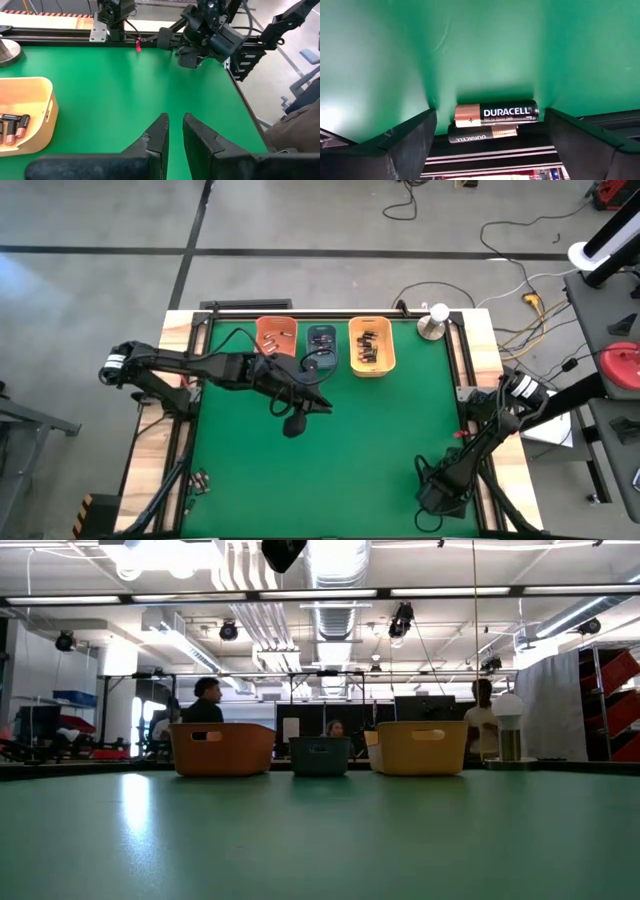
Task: Sort batteries
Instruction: Put the large black battery into the yellow bin
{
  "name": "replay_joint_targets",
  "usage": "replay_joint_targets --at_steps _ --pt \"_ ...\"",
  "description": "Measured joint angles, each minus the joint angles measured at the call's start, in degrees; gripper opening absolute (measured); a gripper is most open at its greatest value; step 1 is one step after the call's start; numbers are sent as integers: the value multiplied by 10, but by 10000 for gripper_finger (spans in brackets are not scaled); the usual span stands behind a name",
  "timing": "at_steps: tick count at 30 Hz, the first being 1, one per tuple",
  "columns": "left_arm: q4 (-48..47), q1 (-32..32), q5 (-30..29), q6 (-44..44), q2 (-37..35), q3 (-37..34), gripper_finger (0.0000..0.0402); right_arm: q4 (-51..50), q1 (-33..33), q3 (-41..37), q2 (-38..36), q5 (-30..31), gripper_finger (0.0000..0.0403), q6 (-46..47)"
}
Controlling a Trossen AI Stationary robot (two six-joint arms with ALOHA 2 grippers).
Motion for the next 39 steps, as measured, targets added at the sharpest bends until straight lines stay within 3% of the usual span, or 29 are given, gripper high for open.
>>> replay_joint_targets --at_steps 19,39 --pt "0 3 -23 11 0 0 36 -6 0 11 0 34 359 -7" --pt "-2 5 -23 2 0 0 36 -14 0 12 -1 50 234 -36"
